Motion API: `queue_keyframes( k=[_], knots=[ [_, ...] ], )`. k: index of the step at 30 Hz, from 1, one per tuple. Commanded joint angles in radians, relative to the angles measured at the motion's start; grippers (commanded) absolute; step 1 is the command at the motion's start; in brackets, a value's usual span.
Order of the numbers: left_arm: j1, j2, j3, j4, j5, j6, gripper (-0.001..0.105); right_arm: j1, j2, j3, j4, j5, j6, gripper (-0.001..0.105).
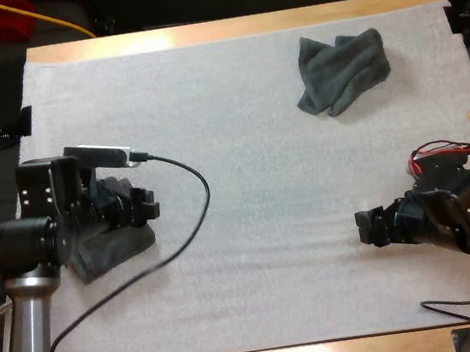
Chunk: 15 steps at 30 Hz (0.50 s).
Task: Pick towel from pile, fold and stack
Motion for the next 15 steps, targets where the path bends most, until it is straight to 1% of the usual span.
queue_keyframes(
  k=[1,4,6,9,11,15],
  knots=[
    [-0.011,-0.017,-0.008,-0.004,-0.018,-0.014,0.069,-0.001,0.007,-0.003,-0.004,0.034,-0.017,0.067],
    [-0.016,-0.044,-0.008,-0.004,-0.02,-0.014,0.069,-0.005,0.032,-0.003,-0.004,0.083,-0.041,0.067],
    [-0.016,-0.06,-0.008,-0.002,-0.02,-0.014,0.069,-0.03,0.041,-0.003,-0.004,0.084,-0.051,0.067],
    [-0.016,-0.082,-0.008,0.005,-0.02,-0.01,0.069,-0.112,0.049,-0.003,-0.004,0.079,-0.058,0.067],
    [-0.016,-0.093,-0.008,0.013,-0.02,-0.006,0.069,-0.197,0.049,-0.003,-0.004,0.049,-0.069,0.067],
    [-0.016,-0.099,-0.008,0.05,-0.02,-0.005,0.069,-0.366,0.049,-0.003,-0.004,-0.056,-0.124,0.067]
  ],
)
